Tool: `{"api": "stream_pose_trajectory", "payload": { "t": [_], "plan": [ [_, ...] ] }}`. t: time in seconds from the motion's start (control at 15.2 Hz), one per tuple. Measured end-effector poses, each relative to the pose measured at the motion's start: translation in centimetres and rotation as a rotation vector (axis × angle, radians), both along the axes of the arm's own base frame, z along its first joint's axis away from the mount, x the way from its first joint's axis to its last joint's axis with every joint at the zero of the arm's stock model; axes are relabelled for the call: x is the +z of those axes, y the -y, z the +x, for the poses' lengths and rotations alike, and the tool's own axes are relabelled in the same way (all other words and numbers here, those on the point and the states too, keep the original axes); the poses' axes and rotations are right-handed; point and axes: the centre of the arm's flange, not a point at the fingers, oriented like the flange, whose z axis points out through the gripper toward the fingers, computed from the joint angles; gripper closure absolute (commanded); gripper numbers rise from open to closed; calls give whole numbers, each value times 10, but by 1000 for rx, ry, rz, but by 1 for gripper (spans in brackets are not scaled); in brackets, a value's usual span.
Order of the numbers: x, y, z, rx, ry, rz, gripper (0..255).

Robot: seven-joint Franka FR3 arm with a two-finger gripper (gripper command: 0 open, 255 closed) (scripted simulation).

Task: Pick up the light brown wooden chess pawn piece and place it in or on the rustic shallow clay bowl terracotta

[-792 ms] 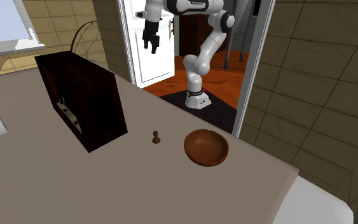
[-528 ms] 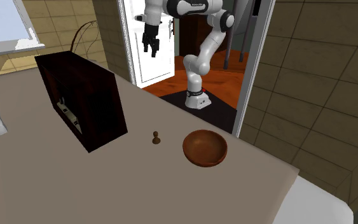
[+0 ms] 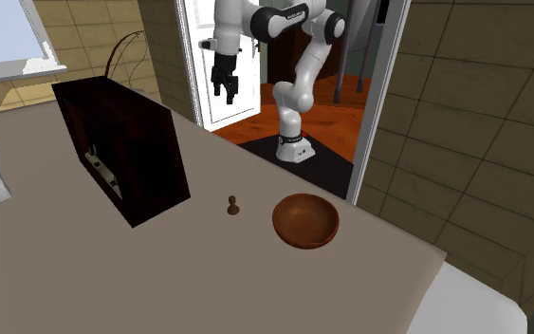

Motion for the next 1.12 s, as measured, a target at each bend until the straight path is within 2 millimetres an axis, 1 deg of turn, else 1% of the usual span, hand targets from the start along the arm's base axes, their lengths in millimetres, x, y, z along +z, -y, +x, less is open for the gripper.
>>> {"api": "stream_pose_trajectory", "payload": {
  "t": [0.26, 0.4, 0.53, 0.66, 0.79, 1.12],
  "plan": [
    [-22, -43, 21, 7, -7, 16, 0],
    [-32, -64, 29, 10, -11, 24, 0],
    [-39, -88, 38, 14, -13, 32, 0],
    [-52, -105, 45, 17, -17, 39, 0],
    [-66, -129, 55, 21, -21, 48, 0],
    [-86, -179, 76, 30, -29, 67, 0]
  ]
}}
